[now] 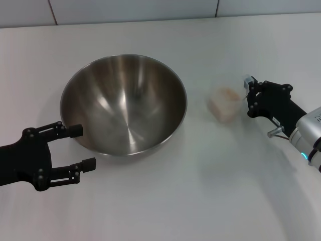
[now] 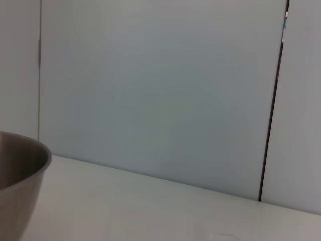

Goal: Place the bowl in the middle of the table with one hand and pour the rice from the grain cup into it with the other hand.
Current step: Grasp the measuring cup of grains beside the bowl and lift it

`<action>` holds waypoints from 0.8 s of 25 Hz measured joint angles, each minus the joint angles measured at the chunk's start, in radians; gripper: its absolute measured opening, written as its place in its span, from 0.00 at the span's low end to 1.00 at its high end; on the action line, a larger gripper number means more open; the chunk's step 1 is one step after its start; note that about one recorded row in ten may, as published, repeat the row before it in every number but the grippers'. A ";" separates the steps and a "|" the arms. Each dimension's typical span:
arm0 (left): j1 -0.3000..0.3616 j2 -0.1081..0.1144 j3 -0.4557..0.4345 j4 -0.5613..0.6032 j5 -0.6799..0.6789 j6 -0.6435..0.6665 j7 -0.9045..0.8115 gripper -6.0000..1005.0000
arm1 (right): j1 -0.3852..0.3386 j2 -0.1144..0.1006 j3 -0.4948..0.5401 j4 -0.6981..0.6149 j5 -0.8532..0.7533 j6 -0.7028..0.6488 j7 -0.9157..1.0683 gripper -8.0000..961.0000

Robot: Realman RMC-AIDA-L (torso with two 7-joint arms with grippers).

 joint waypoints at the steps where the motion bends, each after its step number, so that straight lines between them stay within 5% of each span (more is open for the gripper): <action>1: 0.000 0.000 0.000 0.000 0.000 0.000 0.000 0.81 | 0.000 0.000 0.000 0.000 0.000 0.000 0.000 0.23; 4: 0.001 0.000 0.000 0.001 0.000 0.000 0.000 0.81 | -0.001 0.000 0.000 0.000 -0.001 0.000 0.000 0.03; 20: 0.008 0.000 0.000 0.000 0.001 0.000 0.000 0.81 | -0.006 0.000 0.007 0.012 0.003 -0.023 -0.001 0.02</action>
